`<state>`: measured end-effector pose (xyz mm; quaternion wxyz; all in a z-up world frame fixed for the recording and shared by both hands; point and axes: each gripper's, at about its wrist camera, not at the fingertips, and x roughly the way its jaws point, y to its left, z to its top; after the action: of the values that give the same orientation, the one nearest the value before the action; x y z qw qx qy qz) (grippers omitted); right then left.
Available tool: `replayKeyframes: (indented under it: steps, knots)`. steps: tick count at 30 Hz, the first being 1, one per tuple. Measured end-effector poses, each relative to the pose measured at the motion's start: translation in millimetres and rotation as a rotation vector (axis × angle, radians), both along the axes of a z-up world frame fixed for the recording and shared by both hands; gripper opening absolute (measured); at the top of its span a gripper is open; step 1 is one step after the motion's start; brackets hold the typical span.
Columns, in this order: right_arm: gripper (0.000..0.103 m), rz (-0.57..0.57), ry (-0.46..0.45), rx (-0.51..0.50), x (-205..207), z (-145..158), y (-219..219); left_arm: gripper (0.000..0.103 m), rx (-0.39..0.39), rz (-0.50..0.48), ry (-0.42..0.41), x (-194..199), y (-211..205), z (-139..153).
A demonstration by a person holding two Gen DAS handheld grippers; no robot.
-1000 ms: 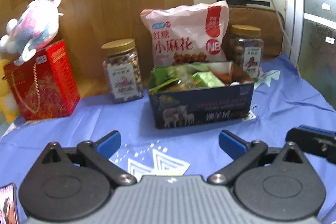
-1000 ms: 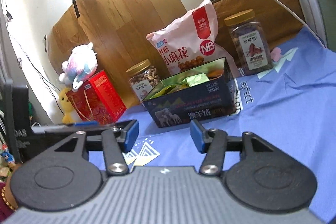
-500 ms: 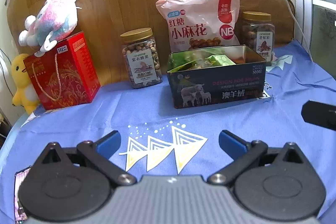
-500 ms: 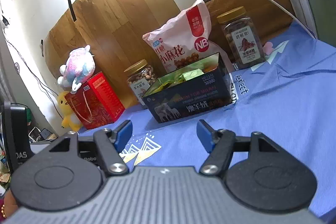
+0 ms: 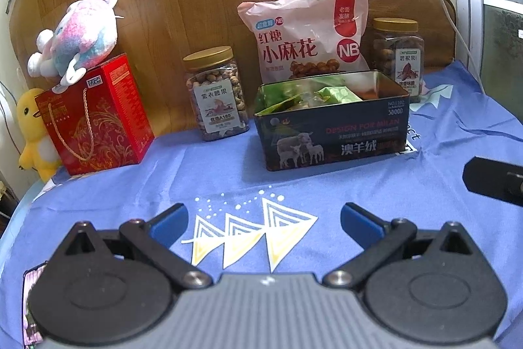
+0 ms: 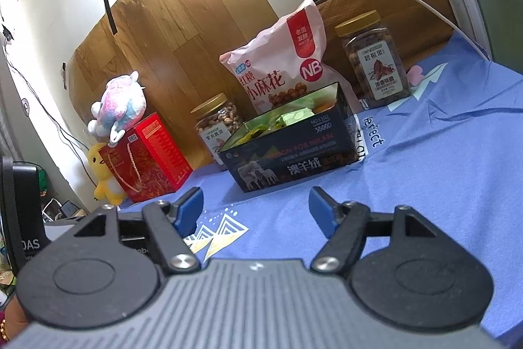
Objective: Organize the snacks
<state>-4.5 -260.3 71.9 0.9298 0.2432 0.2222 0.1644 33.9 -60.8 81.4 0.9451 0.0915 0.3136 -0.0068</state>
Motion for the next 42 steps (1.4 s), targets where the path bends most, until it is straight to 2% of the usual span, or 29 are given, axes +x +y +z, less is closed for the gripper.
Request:
replayKeyframes:
  steps: [42]
  knots:
    - [0.076, -0.028, 0.010, 0.003, -1.9, -6.8, -3.9, 0.103, 0.035, 0.055, 0.018, 6.2, 5.8, -11.0]
